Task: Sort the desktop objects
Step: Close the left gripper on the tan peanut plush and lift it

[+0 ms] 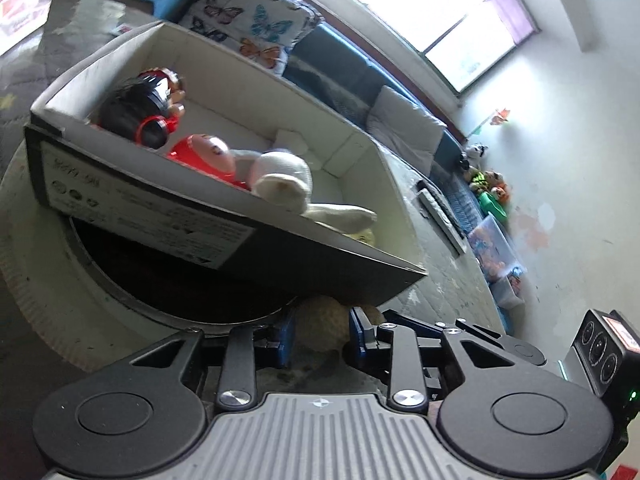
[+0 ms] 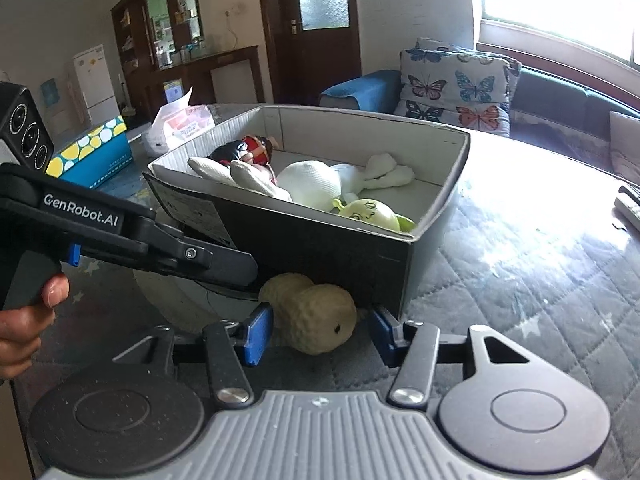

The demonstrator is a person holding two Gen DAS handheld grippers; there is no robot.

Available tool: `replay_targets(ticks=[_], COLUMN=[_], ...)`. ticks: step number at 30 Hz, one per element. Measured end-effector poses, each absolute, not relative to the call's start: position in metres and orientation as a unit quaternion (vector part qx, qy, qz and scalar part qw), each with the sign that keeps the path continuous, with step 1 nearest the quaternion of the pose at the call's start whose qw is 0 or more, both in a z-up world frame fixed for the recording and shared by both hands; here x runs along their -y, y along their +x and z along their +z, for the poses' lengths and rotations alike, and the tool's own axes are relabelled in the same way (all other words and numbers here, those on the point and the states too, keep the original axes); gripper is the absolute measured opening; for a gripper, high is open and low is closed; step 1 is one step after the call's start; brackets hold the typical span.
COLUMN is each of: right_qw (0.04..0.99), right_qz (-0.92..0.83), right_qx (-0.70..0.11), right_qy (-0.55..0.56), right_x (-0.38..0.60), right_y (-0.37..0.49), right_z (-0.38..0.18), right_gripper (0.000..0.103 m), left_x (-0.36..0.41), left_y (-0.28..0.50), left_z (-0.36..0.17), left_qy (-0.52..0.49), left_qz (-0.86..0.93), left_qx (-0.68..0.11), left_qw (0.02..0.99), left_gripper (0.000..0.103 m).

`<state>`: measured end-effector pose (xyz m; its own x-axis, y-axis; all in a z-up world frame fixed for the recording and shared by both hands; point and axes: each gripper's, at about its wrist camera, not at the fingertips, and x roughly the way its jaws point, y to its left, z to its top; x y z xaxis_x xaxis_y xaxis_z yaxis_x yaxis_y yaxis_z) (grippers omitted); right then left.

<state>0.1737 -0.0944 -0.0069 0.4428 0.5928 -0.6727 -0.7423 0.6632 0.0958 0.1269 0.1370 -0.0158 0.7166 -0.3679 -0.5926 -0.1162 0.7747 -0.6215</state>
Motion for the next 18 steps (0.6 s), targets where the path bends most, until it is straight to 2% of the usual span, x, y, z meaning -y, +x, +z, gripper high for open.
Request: replay_targets(ticks=[11,18], right_qw=[0.831,0.833], right_qz=[0.415,0.41], right_qx=[-0.356,-0.36], right_qy=[-0.105,-0.092], right_x=[0.087,0.102], right_y=[0.17,0.155], right_z=[-0.014,-0.012], right_gripper=[0.053,0.044], left_x=[-0.133,-0.121], left_y=[0.141,0.134], left_z=[-0.029,-0.029], left_qy=[-0.357,-0.353], left_qz=[-0.077,-0.088], left_qx=[-0.387,-0.394], left_qw=[0.846,0.844], left_gripper=[0.035,0.035])
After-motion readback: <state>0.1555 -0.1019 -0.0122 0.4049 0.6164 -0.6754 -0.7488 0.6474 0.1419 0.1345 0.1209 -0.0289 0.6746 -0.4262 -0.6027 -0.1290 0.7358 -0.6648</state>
